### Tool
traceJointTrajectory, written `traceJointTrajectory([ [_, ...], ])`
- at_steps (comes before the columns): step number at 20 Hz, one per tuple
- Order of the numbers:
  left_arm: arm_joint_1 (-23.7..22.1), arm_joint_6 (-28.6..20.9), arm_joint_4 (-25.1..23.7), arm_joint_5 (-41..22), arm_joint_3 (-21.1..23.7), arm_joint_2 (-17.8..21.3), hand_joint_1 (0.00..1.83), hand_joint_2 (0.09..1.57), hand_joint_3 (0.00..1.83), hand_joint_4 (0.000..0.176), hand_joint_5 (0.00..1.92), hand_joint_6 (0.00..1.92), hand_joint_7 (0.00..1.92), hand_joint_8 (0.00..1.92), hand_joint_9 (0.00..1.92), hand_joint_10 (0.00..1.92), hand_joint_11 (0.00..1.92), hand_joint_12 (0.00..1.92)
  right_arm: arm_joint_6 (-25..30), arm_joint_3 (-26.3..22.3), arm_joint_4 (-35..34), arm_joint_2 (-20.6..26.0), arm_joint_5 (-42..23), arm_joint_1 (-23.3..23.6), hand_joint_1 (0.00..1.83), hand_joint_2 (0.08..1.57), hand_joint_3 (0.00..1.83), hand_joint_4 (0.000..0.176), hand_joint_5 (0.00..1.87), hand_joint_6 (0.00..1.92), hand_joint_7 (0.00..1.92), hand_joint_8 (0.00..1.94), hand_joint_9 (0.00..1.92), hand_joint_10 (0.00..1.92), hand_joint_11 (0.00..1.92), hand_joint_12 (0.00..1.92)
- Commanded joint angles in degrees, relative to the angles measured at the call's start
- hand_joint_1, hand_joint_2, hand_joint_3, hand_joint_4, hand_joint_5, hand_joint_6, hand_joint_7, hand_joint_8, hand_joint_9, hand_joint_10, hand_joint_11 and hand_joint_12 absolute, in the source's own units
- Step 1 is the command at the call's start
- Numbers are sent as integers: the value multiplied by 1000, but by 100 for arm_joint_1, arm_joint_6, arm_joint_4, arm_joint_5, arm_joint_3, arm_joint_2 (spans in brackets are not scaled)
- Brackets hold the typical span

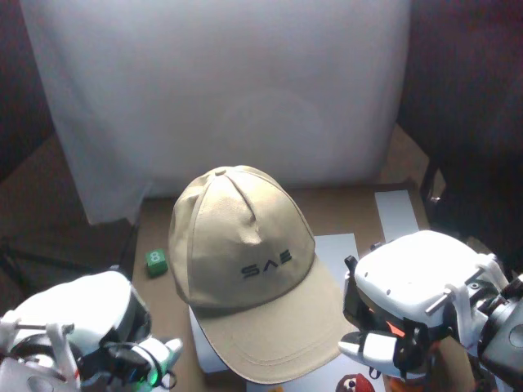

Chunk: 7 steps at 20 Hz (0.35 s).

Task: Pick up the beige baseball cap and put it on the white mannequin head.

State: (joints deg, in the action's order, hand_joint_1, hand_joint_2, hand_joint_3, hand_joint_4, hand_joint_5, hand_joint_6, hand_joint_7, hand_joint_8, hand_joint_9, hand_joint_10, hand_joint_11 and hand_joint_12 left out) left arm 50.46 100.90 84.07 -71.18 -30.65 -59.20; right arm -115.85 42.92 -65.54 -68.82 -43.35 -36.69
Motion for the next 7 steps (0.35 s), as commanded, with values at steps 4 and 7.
traceJointTrajectory([
  [4,-65,-247,-631,-144,-69,13,849,1253,1,0,1013,1921,1367,1921,1476,1921,1565,1921,-69,-64,297,-10,-361,38,828,1342,4,176,1228,1921,1456,1941,1627,1921,1871,1921],
  [7,-51,-320,-808,-9,-56,72,846,1252,0,0,1083,1921,1367,1921,1477,1921,1554,1921,-81,-65,300,-14,-358,34,841,1342,2,176,1219,1921,1435,1941,1606,1921,1837,1921],
])
